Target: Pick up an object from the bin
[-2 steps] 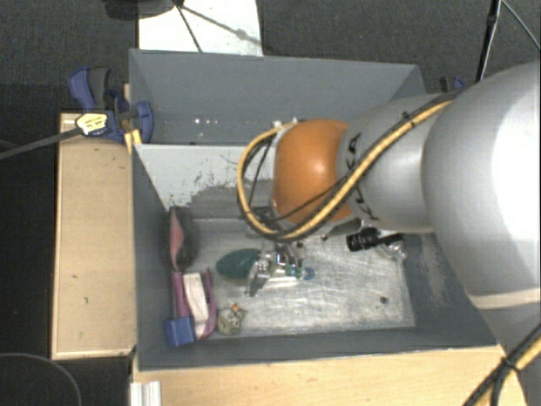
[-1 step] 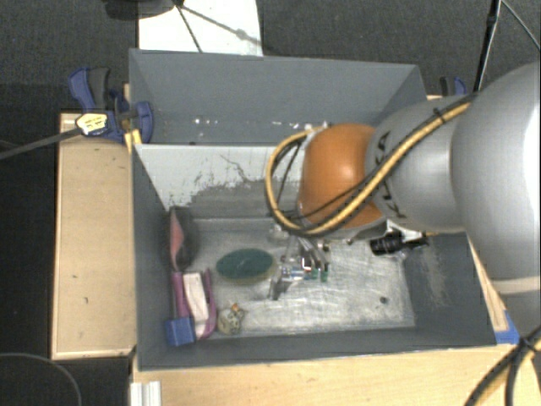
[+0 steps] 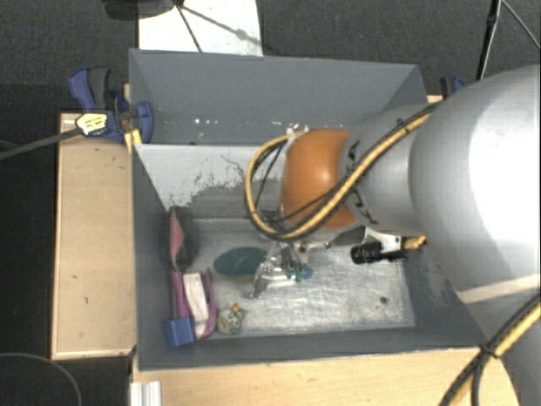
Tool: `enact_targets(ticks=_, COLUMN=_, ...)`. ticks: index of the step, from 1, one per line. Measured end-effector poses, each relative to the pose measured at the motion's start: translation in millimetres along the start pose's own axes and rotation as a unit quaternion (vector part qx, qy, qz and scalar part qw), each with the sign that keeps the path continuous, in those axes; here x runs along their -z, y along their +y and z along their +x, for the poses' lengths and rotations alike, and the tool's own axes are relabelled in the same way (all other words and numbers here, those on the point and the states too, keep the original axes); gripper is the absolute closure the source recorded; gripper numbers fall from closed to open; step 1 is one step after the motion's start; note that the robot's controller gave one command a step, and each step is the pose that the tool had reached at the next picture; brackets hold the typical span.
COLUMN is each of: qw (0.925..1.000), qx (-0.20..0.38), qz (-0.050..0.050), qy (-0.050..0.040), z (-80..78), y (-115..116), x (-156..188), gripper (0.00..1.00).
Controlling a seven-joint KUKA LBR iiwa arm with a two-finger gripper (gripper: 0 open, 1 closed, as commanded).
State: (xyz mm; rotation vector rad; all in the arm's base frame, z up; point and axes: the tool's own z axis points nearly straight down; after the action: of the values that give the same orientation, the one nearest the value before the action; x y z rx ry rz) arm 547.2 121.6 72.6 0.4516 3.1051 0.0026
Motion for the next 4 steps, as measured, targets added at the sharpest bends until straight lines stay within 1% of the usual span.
enact_targets(ticks=1, qw=0.9998, qx=-0.02, qz=-0.001, qy=-0.0027, z=7.9, y=25.6, x=-0.1, gripper=0.0)
enact_targets(ticks=2, qw=0.9997, qx=-0.022, qz=-0.002, qy=-0.0056, z=5.4, y=25.4, x=2.0, gripper=1.0)
enact_targets(ticks=3, qw=0.9998, qx=-0.022, qz=-0.001, qy=-0.0006, z=4.0, y=25.9, x=40.5, gripper=1.0)
enact_targets(ticks=4, qw=0.9998, qx=-0.021, qz=0.0, qy=0.0001, z=3.3, y=25.9, x=50.7, gripper=1.0)
